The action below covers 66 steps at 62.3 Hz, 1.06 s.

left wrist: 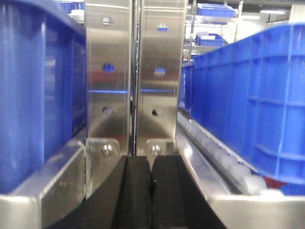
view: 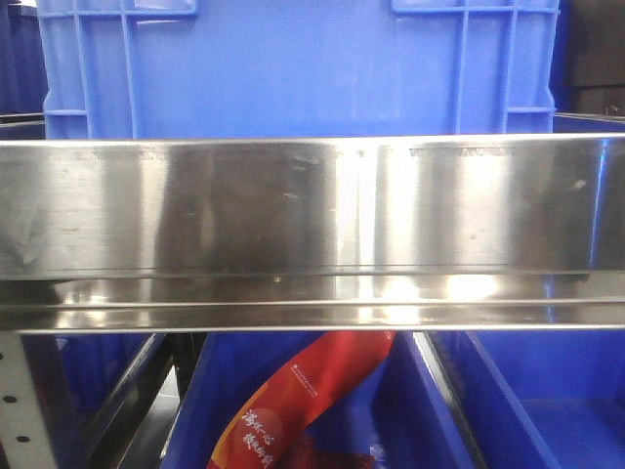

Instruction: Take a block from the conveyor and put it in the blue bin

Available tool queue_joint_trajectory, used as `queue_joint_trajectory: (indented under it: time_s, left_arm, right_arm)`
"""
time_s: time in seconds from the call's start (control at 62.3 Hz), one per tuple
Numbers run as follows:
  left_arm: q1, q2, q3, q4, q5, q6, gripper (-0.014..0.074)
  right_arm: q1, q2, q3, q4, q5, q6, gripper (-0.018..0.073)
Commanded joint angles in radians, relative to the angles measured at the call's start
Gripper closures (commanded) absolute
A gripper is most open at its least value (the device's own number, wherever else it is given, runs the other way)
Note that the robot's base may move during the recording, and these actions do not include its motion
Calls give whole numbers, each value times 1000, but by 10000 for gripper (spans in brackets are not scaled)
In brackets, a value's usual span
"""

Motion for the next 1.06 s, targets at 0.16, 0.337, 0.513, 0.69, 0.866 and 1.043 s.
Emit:
queue_joint_trajectory:
  time_s: [0.16, 0.337, 0.513, 0.69, 0.866, 1.043]
  left_arm:
    - [4, -6, 2, 3, -19, -6, 708]
    - [4, -6, 2, 3, -19, -6, 708]
    - [4, -6, 2, 3, -19, -6, 708]
    - [4, -6, 2, 3, -19, -6, 708]
    - [4, -6, 2, 3, -19, -6, 708]
    - [4, -6, 2, 3, -19, -6, 708]
  right_arm:
    - [-4, -3, 0, -8, -14, -3, 721]
    - [-4, -3, 0, -8, -14, -3, 721]
    - [-4, -3, 0, -8, -14, -3, 721]
    - [-4, -3, 0, -8, -14, -3, 721]
    - [-4, -3, 0, -8, -14, -3, 721]
    - [-4, -3, 0, -8, -14, -3, 721]
